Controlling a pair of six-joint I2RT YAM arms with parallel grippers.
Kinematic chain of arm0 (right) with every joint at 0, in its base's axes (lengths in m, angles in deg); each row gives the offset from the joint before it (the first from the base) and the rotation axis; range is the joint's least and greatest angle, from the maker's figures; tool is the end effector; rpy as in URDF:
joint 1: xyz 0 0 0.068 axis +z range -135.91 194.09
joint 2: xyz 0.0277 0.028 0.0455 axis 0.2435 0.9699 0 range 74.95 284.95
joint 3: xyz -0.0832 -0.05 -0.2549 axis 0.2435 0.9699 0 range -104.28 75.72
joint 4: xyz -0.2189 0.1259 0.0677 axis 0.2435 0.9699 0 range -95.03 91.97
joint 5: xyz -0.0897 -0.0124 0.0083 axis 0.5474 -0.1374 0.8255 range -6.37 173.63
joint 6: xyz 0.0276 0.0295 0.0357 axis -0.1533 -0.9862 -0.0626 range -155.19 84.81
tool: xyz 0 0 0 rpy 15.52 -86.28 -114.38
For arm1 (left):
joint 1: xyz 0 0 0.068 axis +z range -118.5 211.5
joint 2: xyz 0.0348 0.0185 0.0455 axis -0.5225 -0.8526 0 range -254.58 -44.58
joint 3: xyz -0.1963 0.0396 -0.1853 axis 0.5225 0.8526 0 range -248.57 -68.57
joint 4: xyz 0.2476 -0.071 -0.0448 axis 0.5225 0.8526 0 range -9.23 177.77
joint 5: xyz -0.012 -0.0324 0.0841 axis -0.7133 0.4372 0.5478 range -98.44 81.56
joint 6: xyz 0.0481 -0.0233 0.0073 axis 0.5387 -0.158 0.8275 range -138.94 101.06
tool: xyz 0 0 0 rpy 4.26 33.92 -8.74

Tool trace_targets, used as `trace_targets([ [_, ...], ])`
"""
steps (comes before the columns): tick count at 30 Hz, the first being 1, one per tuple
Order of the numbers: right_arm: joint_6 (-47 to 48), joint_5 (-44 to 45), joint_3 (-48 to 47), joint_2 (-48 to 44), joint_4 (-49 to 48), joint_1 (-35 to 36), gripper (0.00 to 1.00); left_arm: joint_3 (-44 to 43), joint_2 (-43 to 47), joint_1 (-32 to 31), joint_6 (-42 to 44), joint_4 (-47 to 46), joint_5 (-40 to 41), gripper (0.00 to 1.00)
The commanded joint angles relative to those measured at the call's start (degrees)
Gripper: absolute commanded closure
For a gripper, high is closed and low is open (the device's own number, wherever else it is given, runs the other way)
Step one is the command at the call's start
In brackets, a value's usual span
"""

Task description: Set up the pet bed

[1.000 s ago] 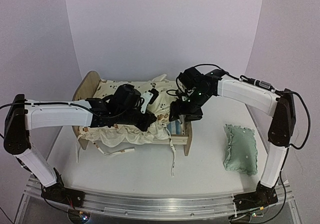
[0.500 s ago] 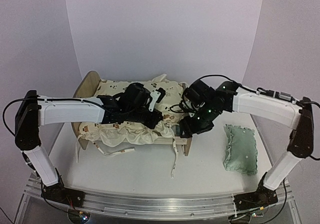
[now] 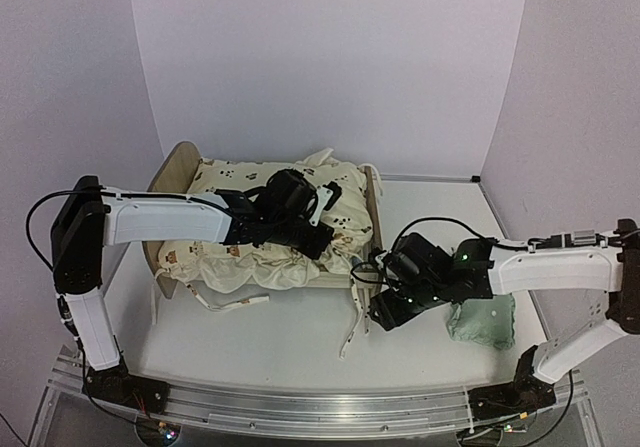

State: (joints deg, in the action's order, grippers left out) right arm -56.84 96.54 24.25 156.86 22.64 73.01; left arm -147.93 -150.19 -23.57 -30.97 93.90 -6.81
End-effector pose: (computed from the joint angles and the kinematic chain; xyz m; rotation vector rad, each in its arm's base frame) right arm 0.1523 0.2374 0.2102 -0.7407 2.4563 0.2523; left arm 0.2426 -0.3454 0.2436 0.8388 2.1700 -0.5805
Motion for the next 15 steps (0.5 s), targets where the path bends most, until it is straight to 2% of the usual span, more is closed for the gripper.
trace_targets([
  [1, -4.1, 5.6, 2.7, -1.3, -8.7, 2.6, 0.32, -2.5, -0.8, 0.5, -0.3, 0.9, 1.0, 1.00],
  [5, -9.0, 9.8, 4.8, 0.9, -12.9, 4.8, 0.38, -1.9, -0.2, 0.5, -0.5, 1.1, 1.3, 1.00],
  [11, -12.4, 15.2, 6.3, 5.6, -17.3, 6.7, 0.57, -1.4, -0.2, 0.5, -0.5, 1.3, 1.4, 1.00],
  [15, -14.7, 16.2, 6.8, 8.8, -18.7, 7.0, 0.61, -1.3, 0.1, 0.5, -0.6, 1.5, 1.3, 1.00],
])
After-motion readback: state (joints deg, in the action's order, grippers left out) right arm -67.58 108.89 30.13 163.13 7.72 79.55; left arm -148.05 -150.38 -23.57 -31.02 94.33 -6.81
